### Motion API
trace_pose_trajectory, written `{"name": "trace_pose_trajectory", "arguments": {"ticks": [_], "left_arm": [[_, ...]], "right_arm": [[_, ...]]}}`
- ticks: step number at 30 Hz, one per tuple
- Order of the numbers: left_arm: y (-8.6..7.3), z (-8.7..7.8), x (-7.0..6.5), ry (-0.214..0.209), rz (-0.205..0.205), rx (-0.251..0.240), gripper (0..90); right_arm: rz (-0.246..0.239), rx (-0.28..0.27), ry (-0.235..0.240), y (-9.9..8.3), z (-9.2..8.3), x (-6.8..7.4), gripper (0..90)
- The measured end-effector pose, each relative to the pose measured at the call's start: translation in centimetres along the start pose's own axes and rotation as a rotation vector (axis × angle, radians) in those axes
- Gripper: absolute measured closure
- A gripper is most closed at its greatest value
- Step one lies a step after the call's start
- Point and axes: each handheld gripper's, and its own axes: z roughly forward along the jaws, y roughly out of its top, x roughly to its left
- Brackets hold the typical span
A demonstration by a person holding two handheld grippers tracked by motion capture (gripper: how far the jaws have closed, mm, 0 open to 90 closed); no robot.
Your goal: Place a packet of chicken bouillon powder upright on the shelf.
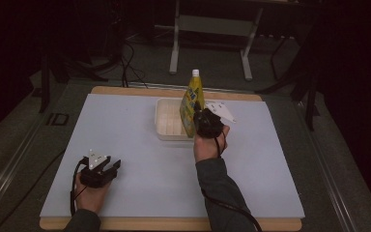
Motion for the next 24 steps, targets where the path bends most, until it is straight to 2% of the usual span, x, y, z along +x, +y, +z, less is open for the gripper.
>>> {"name": "trace_pose_trajectory", "arguments": {"ticks": [5,11,16,24], "left_arm": [[0.0,0.0,0.0,-0.002,-0.001,-0.001,55.8],[0.0,0.0,0.0,-0.005,-0.003,-0.002,55.7],[0.0,0.0,0.0,-0.006,-0.001,-0.003,55.7],[0.0,0.0,-0.1,-0.009,-0.005,-0.004,55.7]], "right_arm": [[-0.007,0.003,-0.057,0.0,0.7,0.4,89.7],[-0.007,0.021,-0.082,-0.1,1.5,0.7,89.7],[-0.030,0.036,-0.118,0.0,2.1,1.1,89.8],[-0.001,0.050,-0.121,0.0,2.9,1.5,89.8]]}}
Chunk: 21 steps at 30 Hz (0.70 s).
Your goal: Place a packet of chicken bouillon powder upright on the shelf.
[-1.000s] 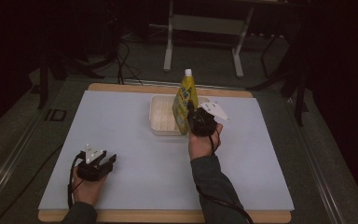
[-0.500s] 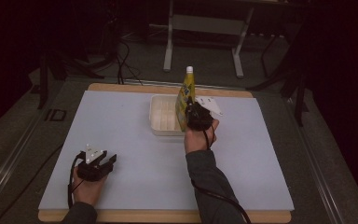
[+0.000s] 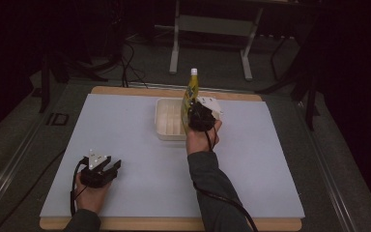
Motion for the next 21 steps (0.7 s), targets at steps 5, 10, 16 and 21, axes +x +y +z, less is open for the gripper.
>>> {"name": "trace_pose_trajectory", "arguments": {"ticks": [5,10,16,21], "left_arm": [[0.0,0.0,0.0,-0.003,-0.003,0.000,55.7],[0.0,0.0,0.1,-0.005,-0.006,-0.003,55.7],[0.0,-0.1,0.1,-0.009,-0.010,-0.009,55.6],[0.0,-0.1,0.1,-0.010,-0.012,-0.009,55.6]], "right_arm": [[0.039,0.013,-0.016,0.2,0.4,0.3,89.8],[0.063,0.027,-0.020,0.1,1.0,0.9,89.6],[0.114,0.030,-0.009,-0.2,1.7,0.8,89.5],[0.164,0.009,0.031,-0.9,2.1,0.3,89.5]]}}
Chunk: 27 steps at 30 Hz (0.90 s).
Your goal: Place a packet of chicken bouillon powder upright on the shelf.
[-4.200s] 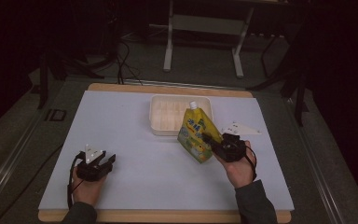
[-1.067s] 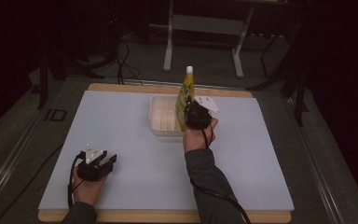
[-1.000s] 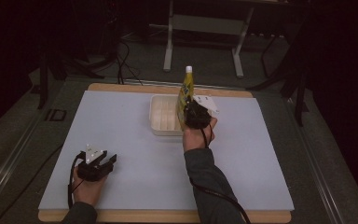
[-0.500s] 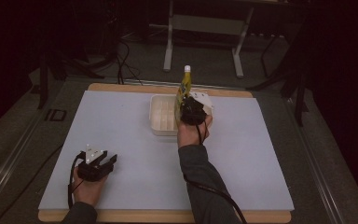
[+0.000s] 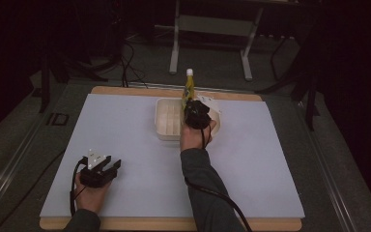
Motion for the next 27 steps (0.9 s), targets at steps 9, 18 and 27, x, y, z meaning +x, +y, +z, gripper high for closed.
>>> {"name": "trace_pose_trajectory", "arguments": {"ticks": [9,18,27], "left_arm": [[0.0,0.0,0.0,-0.001,0.000,0.000,55.6],[0.0,0.0,0.0,-0.001,0.001,0.000,55.6],[-0.1,0.0,-0.1,0.001,0.005,0.005,55.6]], "right_arm": [[0.046,-0.024,0.083,-0.2,0.6,-1.0,89.4],[0.181,0.037,0.139,-1.6,1.7,-2.2,85.5],[0.120,0.153,0.191,-2.0,2.1,-3.6,57.2]]}}
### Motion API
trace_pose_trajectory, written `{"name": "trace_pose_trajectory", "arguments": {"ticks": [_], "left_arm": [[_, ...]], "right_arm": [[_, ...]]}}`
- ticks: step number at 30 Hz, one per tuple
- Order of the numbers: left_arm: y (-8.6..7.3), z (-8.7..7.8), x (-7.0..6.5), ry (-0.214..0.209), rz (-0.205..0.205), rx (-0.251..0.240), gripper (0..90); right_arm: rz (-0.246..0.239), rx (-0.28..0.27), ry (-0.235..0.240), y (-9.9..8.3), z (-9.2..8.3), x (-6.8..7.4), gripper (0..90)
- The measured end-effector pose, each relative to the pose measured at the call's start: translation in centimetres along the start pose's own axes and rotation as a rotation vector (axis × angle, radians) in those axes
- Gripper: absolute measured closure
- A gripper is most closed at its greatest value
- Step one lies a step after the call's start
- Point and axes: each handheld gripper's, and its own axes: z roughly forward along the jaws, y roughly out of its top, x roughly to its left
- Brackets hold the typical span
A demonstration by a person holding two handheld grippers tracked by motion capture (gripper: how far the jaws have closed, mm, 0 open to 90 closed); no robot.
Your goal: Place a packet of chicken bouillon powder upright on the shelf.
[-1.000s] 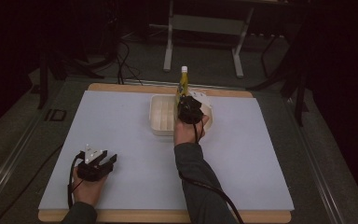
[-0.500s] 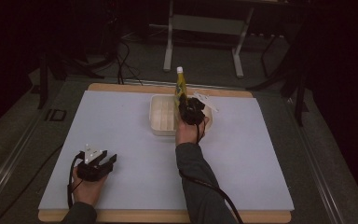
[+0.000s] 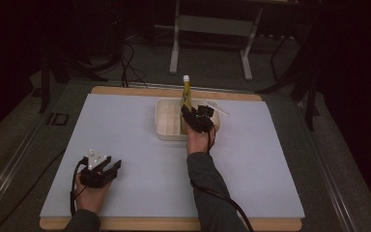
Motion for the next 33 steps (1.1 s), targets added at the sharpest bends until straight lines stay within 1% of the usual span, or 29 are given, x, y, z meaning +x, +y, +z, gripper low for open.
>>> {"name": "trace_pose_trajectory", "arguments": {"ticks": [2,5,7,8,10,14,18,23,25,28,29,30,33], "left_arm": [[0.0,0.0,0.0,0.001,0.000,0.001,55.6],[0.0,0.1,0.0,0.004,0.001,0.003,55.6],[0.0,0.1,0.0,0.005,0.004,0.003,55.5],[0.0,0.1,0.0,0.006,0.003,0.003,55.5],[0.0,0.1,0.0,0.007,0.003,0.003,55.5],[0.0,0.1,0.0,0.007,0.006,0.005,55.5],[0.0,0.1,0.0,0.008,0.007,0.005,55.5],[0.0,0.1,-0.1,0.010,0.009,0.006,55.5],[0.0,0.1,-0.1,0.011,0.009,0.005,55.5],[0.0,0.1,-0.1,0.011,0.011,0.006,55.5],[0.0,0.1,-0.1,0.011,0.011,0.006,55.4],[0.0,0.2,-0.1,0.010,0.008,0.007,55.5],[0.0,0.2,0.0,0.011,0.009,0.010,55.5]], "right_arm": [[-0.032,0.014,0.007,0.1,-0.4,-0.3,51.4],[-0.100,0.028,0.025,0.2,-1.0,-0.4,47.6],[-0.139,0.032,0.035,0.1,-1.5,-0.3,46.5],[-0.166,0.034,0.041,0.0,-1.8,-0.2,45.1],[-0.205,0.033,0.040,-0.1,-2.4,0.0,45.0],[-0.246,0.036,0.066,-0.2,-3.6,-0.1,44.5],[-0.262,0.046,0.085,-0.3,-4.7,-0.2,44.0],[-0.307,0.063,0.108,-0.9,-6.0,-0.2,44.1],[-0.330,0.080,0.112,-1.1,-6.4,-0.3,44.2],[-0.367,0.124,0.124,-1.6,-6.7,-0.4,44.3],[-0.367,0.124,0.124,-1.6,-6.7,-0.4,44.3],[-0.383,0.143,0.136,-1.9,-6.9,-0.6,44.4],[-0.404,0.177,0.144,-2.2,-7.3,-1.0,44.5]]}}
